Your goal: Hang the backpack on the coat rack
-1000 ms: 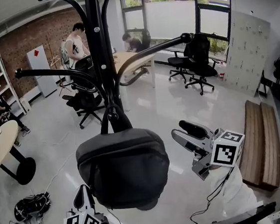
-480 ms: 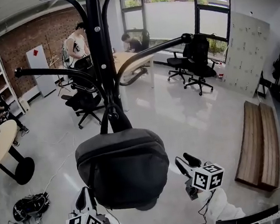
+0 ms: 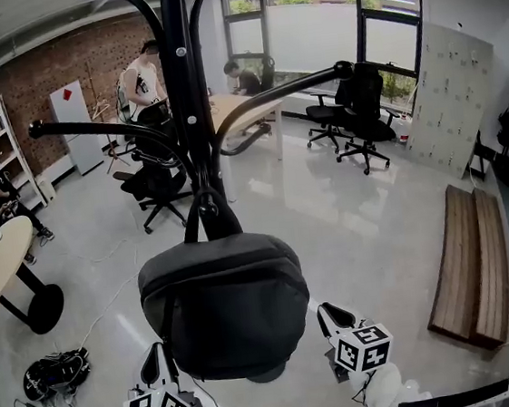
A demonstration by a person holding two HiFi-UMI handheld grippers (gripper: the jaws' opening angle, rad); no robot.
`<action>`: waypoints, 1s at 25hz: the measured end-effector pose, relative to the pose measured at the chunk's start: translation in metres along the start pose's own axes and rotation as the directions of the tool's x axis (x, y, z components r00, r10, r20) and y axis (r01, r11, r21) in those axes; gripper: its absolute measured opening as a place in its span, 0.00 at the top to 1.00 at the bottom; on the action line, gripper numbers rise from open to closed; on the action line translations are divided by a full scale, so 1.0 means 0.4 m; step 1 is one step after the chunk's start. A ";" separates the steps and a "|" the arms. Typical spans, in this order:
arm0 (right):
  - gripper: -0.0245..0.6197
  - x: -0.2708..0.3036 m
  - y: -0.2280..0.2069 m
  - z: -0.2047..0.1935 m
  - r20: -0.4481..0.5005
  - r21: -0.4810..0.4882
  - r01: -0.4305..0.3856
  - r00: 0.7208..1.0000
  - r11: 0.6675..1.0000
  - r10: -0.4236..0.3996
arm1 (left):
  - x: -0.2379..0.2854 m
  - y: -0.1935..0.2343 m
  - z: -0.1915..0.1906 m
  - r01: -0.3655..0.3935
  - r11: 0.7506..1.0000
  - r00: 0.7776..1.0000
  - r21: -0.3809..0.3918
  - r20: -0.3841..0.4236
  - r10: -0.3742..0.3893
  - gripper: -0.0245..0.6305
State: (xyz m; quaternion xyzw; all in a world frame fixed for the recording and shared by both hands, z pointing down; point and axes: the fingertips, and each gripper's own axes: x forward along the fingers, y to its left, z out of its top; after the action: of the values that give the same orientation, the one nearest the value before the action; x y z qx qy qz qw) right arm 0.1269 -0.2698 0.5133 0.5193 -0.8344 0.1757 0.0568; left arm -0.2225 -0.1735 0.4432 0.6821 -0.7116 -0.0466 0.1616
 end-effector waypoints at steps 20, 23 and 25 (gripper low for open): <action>0.90 -0.168 0.234 -0.110 -0.008 -0.026 0.023 1.000 0.999 -0.023 | -0.135 -0.038 -0.026 0.143 0.988 0.990 0.052 0.007 -0.143 0.96; 0.90 -0.198 0.298 -0.127 -0.011 -0.034 0.012 1.000 0.999 -0.012 | -0.161 -0.078 -0.072 0.199 0.978 0.980 0.065 -0.033 -0.197 0.96; 0.90 -0.216 0.333 -0.144 -0.017 -0.037 0.005 1.000 0.999 -0.006 | -0.175 -0.109 -0.121 0.246 0.967 0.967 0.057 -0.079 -0.242 0.96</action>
State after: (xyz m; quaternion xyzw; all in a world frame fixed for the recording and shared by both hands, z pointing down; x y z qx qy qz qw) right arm 0.0429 -0.1233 0.5119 0.5188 -0.8356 0.1648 0.0740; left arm -0.1653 -0.0998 0.4645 0.7707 -0.6173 -0.0182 0.1570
